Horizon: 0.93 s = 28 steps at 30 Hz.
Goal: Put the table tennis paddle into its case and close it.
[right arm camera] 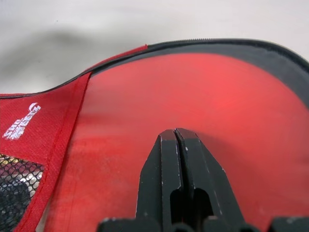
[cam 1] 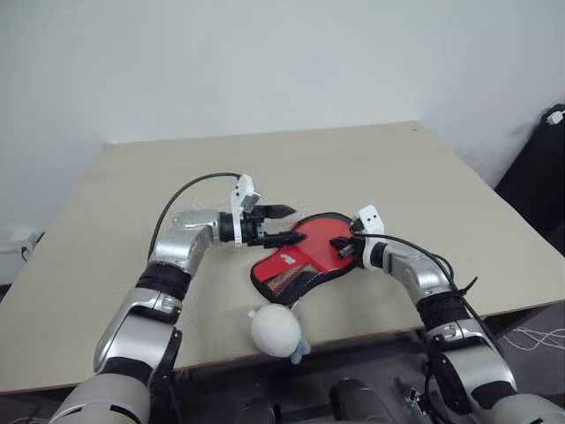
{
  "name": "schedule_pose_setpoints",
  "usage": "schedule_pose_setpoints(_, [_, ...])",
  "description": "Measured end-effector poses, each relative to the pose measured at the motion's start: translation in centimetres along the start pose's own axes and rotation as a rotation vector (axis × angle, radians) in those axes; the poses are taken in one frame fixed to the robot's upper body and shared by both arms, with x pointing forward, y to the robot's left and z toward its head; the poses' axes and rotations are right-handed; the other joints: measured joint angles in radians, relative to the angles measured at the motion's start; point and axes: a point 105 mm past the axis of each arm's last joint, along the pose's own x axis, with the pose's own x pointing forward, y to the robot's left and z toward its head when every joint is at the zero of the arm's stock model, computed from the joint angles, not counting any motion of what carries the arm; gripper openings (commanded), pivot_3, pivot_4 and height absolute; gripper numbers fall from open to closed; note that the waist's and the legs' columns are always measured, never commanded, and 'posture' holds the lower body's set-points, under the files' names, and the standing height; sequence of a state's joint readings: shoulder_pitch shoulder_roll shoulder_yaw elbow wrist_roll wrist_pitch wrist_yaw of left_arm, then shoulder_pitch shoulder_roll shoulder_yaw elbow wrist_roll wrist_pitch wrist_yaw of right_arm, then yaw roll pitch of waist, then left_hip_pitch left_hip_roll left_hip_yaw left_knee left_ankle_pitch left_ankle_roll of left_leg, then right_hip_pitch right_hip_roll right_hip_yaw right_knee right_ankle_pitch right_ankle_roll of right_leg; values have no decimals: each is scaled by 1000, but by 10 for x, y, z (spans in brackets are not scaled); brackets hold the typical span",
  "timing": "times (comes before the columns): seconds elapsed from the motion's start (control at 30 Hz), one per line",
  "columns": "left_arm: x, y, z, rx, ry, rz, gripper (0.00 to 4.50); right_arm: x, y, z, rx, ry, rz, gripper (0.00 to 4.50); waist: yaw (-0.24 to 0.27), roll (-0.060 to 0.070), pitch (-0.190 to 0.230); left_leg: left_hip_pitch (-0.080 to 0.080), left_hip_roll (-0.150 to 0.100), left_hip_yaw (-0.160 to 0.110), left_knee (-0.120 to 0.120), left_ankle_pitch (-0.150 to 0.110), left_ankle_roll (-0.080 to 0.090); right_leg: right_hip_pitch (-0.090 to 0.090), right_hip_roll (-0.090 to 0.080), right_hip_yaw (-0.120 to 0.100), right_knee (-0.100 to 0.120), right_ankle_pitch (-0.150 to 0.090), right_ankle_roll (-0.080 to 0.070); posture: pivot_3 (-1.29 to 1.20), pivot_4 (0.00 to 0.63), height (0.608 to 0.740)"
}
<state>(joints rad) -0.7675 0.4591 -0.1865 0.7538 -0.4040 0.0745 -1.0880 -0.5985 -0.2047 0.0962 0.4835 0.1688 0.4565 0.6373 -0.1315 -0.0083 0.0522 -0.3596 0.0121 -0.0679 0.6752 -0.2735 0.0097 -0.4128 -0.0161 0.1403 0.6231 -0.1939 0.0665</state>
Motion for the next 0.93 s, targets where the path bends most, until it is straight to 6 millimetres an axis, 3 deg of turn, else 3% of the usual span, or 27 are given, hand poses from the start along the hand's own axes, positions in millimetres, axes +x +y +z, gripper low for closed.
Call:
schedule_pose_setpoints(0.17, [-24,35,-25,35,2,307,4460,-8,-13,20,-21,-92,-111,0,5,0,0,-1,0,0,0,0,0,0,0,0,0,0,0,0,0,740])
schedule_pose_setpoints(0.4, [-60,64,-41,36,-39,644,4460,-24,-40,35,9,-189,-290,0,6,-1,0,-1,-1,0,0,0,0,0,-1,0,-1,0,0,0,0,740])
schedule_pose_setpoints(0.63, [-88,72,-55,7,-41,792,4460,-36,-64,34,43,-227,-430,0,4,-1,0,-1,-1,0,-1,0,0,0,-1,1,-1,0,0,0,0,740])
schedule_pose_setpoints(0.93, [-102,77,-52,20,-56,858,4460,-33,-65,32,61,-247,-466,0,4,-1,0,-1,-1,0,-1,0,0,0,-1,1,-1,0,0,0,0,740])
